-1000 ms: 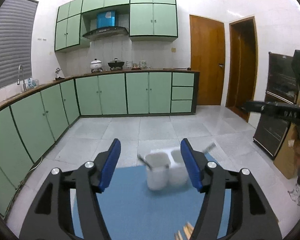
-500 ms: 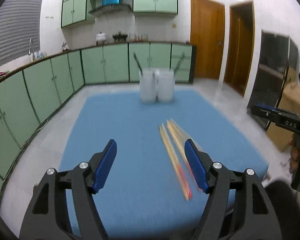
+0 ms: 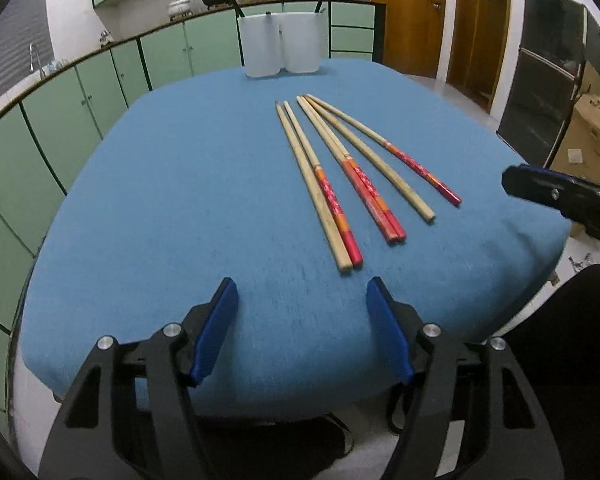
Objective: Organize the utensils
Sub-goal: 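Grasp a plain wooden chopstick with the left tool while the right tool grasps a red-patterned one, then lift both wooden chopsticks and carry them toward the white holder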
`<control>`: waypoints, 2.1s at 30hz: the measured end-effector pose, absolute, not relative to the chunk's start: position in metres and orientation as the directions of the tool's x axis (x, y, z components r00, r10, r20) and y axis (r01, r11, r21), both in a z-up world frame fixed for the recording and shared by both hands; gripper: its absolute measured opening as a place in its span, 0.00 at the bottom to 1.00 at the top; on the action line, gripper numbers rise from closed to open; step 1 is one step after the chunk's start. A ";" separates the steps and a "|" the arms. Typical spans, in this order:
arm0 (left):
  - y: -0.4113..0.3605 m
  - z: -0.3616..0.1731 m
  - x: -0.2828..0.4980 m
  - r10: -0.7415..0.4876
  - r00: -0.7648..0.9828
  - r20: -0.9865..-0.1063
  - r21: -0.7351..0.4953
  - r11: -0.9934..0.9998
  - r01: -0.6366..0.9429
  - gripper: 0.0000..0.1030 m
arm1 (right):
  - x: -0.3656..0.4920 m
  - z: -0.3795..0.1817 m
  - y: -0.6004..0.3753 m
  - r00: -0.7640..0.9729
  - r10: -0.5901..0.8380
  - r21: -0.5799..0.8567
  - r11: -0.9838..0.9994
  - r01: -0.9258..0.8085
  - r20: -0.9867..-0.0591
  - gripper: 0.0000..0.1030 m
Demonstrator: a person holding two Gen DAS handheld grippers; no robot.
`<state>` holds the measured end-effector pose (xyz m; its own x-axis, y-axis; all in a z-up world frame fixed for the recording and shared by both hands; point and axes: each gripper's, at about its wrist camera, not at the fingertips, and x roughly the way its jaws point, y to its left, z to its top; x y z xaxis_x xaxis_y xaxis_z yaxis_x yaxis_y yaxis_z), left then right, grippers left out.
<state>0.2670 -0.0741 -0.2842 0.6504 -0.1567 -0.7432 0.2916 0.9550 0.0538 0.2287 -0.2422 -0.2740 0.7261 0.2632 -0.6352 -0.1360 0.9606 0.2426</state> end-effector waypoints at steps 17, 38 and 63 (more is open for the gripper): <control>-0.041 -0.276 0.295 -0.142 0.655 -0.742 -0.015 0.980 0.196 0.65 | 0.238 -0.300 -0.236 0.691 0.248 0.195 0.968 -0.155 -0.679 0.33; -0.065 -0.281 0.293 -0.241 0.656 -0.715 -0.050 0.954 0.297 0.06 | 0.255 -0.308 -0.221 0.769 0.172 0.059 0.983 -0.172 -0.615 0.06; -0.049 -0.270 0.292 -0.208 0.667 -0.715 -0.091 0.974 0.207 0.06 | 0.240 -0.283 -0.233 0.777 0.187 0.127 0.982 -0.138 -0.601 0.06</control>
<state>0.2915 -0.0487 -0.2697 0.6674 -0.2084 -0.7150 0.2066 0.9742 -0.0912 0.2401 -0.2329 -0.2830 0.7773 0.1869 -0.6008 -0.1379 0.9823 0.1271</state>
